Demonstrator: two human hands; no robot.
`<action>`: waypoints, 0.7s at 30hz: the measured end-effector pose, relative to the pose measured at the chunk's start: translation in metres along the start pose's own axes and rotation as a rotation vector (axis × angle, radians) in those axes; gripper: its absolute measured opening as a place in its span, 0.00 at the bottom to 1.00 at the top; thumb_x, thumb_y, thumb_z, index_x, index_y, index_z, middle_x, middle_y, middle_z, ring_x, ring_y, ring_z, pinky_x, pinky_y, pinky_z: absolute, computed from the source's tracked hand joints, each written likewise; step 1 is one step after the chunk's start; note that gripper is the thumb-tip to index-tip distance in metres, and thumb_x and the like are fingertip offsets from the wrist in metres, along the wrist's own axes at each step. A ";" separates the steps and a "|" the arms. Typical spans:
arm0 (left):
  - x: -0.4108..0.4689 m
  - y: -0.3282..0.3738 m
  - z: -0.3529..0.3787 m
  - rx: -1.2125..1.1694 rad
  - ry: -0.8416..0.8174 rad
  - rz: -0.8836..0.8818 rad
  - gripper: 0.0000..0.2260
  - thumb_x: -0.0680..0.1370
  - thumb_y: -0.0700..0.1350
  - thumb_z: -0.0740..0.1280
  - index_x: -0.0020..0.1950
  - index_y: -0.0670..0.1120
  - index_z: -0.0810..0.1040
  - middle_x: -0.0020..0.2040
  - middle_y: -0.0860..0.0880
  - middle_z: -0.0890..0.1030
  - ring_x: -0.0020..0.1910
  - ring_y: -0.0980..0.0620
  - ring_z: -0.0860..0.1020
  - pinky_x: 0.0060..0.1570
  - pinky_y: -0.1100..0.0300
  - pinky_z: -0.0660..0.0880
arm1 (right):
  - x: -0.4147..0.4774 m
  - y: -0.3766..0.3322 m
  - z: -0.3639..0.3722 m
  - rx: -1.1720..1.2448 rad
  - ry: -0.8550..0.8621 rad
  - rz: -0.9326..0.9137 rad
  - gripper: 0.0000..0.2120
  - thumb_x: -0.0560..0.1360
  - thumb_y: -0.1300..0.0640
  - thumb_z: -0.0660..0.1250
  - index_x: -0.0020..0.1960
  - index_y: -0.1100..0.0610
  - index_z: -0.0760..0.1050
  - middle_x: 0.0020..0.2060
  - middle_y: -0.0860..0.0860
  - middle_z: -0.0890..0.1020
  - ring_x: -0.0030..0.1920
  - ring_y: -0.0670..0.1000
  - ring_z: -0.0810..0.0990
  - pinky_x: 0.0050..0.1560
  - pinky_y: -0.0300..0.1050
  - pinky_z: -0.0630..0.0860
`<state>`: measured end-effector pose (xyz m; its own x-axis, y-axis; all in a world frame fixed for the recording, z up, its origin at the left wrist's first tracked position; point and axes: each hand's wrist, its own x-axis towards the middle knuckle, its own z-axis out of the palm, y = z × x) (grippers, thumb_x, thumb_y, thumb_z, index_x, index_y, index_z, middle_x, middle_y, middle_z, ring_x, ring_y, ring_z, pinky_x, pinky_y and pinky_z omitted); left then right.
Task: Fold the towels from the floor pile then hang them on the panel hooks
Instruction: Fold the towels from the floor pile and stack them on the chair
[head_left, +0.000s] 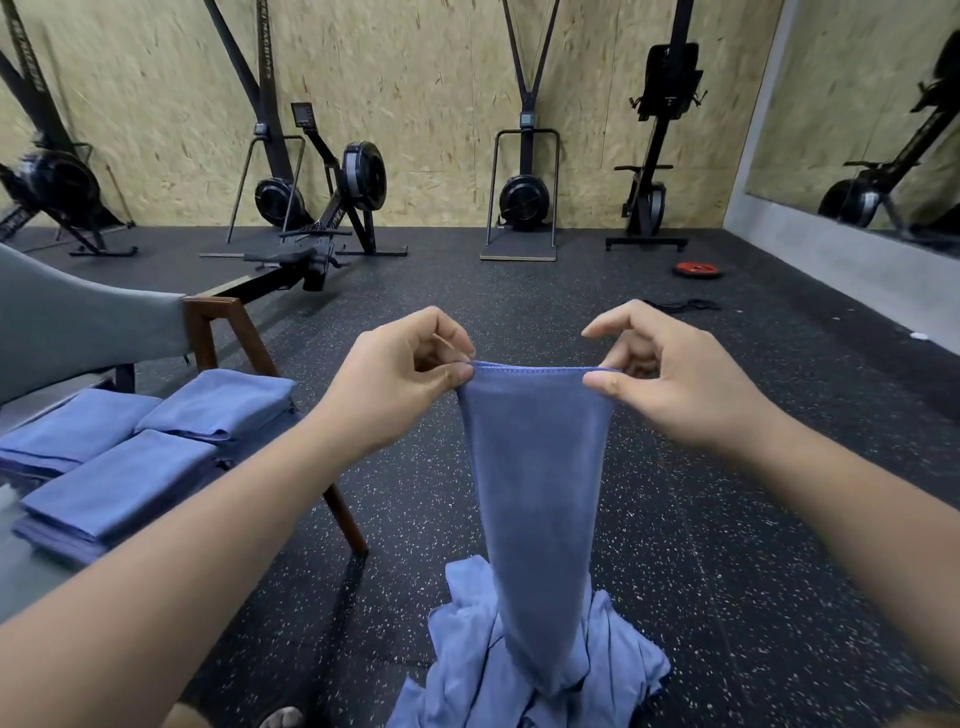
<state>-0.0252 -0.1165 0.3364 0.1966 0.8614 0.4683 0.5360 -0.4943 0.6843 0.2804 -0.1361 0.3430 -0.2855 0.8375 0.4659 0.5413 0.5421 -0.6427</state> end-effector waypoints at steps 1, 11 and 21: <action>-0.001 0.004 0.000 -0.010 0.001 0.003 0.10 0.79 0.40 0.77 0.49 0.54 0.81 0.43 0.53 0.87 0.39 0.55 0.82 0.43 0.62 0.77 | 0.000 0.000 -0.002 -0.034 -0.014 -0.003 0.16 0.79 0.59 0.76 0.62 0.46 0.78 0.41 0.46 0.86 0.42 0.52 0.83 0.48 0.43 0.77; -0.012 0.030 0.028 -0.005 -0.187 0.117 0.11 0.78 0.39 0.78 0.51 0.53 0.80 0.41 0.56 0.86 0.35 0.56 0.78 0.38 0.64 0.72 | -0.006 -0.011 0.036 -0.112 -0.237 -0.029 0.24 0.74 0.40 0.78 0.67 0.45 0.78 0.57 0.41 0.85 0.60 0.38 0.81 0.65 0.40 0.75; -0.016 0.020 0.050 -0.317 -0.143 0.010 0.12 0.77 0.47 0.76 0.54 0.51 0.74 0.45 0.51 0.82 0.42 0.51 0.78 0.47 0.46 0.77 | 0.003 -0.001 0.047 0.082 -0.203 -0.048 0.05 0.83 0.56 0.71 0.48 0.51 0.79 0.42 0.53 0.86 0.44 0.57 0.84 0.51 0.65 0.79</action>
<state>0.0231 -0.1341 0.3149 0.3253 0.8528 0.4086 0.2558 -0.4953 0.8302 0.2419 -0.1311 0.3168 -0.4673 0.8025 0.3709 0.4596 0.5789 -0.6736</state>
